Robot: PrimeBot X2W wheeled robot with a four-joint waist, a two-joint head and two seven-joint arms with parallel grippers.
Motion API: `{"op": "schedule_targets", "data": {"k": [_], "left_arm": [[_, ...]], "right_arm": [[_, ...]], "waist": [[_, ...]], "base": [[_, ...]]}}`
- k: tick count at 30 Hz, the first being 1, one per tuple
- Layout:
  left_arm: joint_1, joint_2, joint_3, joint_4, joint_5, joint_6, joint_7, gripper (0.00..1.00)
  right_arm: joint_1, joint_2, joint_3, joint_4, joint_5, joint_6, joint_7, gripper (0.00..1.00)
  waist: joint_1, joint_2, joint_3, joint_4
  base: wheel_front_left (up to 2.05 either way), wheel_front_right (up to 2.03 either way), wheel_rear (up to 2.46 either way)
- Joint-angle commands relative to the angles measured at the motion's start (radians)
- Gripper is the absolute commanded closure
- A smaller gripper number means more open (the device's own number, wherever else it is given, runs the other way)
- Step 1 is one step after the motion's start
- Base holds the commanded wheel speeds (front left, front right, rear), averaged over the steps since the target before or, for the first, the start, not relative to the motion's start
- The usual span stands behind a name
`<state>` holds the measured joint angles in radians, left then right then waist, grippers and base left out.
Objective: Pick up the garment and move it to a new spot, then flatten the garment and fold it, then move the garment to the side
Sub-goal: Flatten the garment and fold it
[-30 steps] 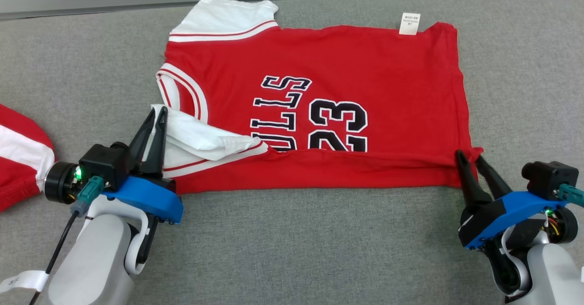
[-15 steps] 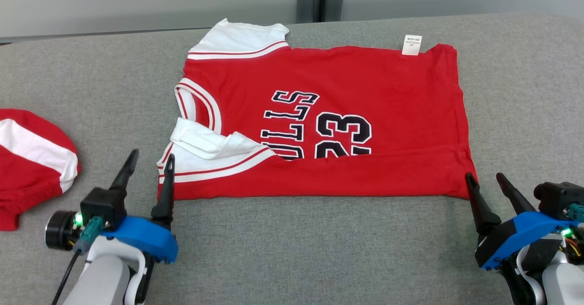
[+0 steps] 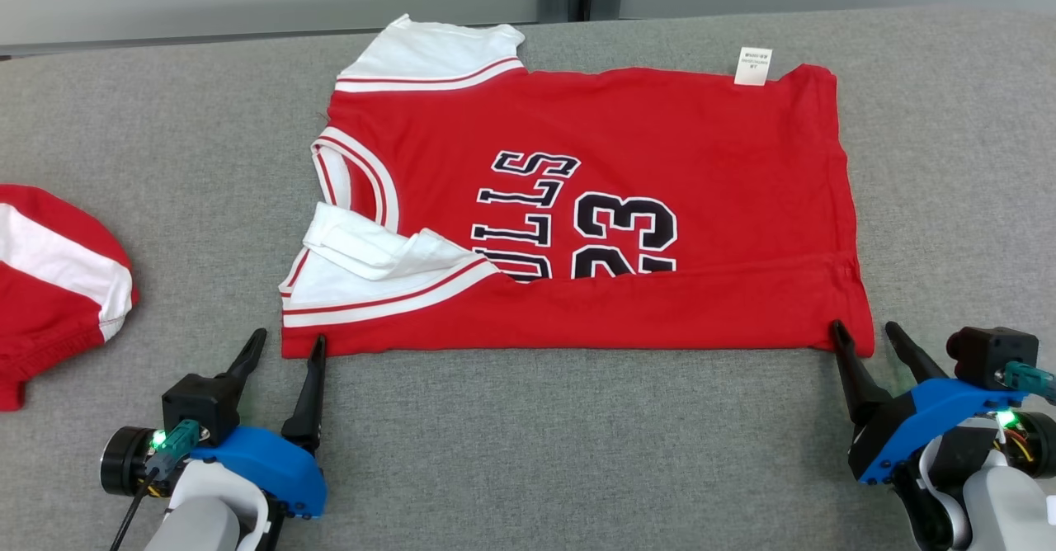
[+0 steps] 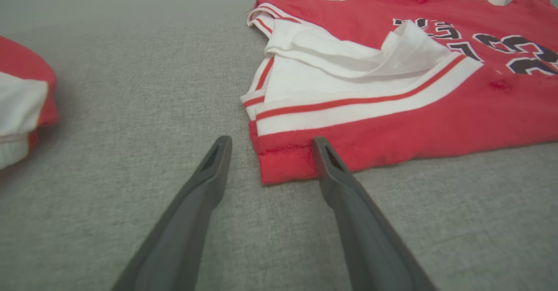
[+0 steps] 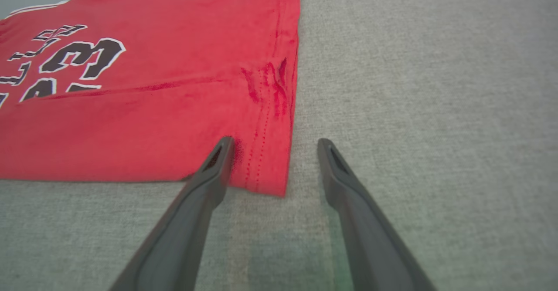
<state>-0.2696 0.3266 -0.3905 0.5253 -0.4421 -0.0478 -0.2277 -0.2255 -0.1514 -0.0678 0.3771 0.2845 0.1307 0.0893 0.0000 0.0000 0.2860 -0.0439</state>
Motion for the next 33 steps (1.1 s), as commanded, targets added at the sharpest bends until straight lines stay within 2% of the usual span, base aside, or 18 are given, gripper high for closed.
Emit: {"op": "schedule_targets", "data": {"k": [1, 6, 9, 10, 11, 12, 13, 20, 33], "left_arm": [[-0.018, -0.001, 0.002, 0.008, -0.002, -0.004, -0.003, 0.00], [-0.052, -0.019, -0.020, 0.068, -0.009, -0.024, 0.003, 0.00], [-0.070, -0.029, -0.030, 0.101, -0.019, -0.038, 0.004, 0.00], [-0.075, -0.030, -0.035, 0.113, -0.018, -0.042, 0.007, 0.00], [-0.081, -0.031, -0.037, 0.122, -0.020, -0.046, 0.007, 0.20], [-0.086, -0.036, -0.038, 0.131, -0.024, -0.048, 0.004, 0.54], [-0.090, -0.038, -0.040, 0.140, -0.024, -0.051, 0.001, 1.00], [-0.095, -0.035, -0.027, 0.167, -0.031, -0.054, -0.026, 1.00], [0.101, -0.048, 0.012, 0.053, -0.041, 0.008, -0.038, 1.00]], "right_arm": [[-0.018, -0.002, 0.002, 0.008, -0.002, 0.000, -0.005, 0.00], [-0.050, 0.001, 0.026, 0.079, 0.008, 0.000, 0.002, 0.00], [-0.062, 0.003, 0.042, 0.113, 0.005, 0.000, 0.000, 0.08], [-0.066, 0.005, 0.049, 0.122, 0.008, 0.000, 0.001, 0.15], [-0.070, 0.008, 0.056, 0.128, 0.013, 0.000, -0.001, 0.54], [-0.072, 0.008, 0.060, 0.134, 0.018, 0.000, -0.002, 0.74], [-0.073, 0.006, 0.064, 0.137, 0.021, 0.000, -0.008, 1.00], [-0.064, -0.009, 0.085, 0.142, 0.043, 0.000, -0.049, 1.00], [0.077, -0.009, 0.109, 0.085, 0.098, 0.000, -0.049, 1.00]], "waist": [[0.0000, 0.0000, 0.002, 0.000], [0.0000, 0.0000, 0.009, -0.003], [0.0000, 0.0000, 0.010, -0.003], [0.0000, 0.0000, 0.010, -0.002], [0.0000, 0.0000, 0.009, -0.002], [0.0000, 0.0000, 0.008, -0.001], [0.0000, 0.0000, 0.005, -0.001], [0.0000, 0.0000, -0.045, 0.005], [0.0000, 0.0000, -0.191, 0.054]], "base": [[0.00, 0.00, 0.00], [0.00, 0.00, 0.00], [0.00, 0.00, 0.00], [0.00, 0.00, 0.00], [0.00, 0.00, 0.00], [0.00, 0.00, 0.00], [0.00, 0.00, 0.00], [0.00, 0.00, 0.00], [0.00, 0.00, 0.00]]}}
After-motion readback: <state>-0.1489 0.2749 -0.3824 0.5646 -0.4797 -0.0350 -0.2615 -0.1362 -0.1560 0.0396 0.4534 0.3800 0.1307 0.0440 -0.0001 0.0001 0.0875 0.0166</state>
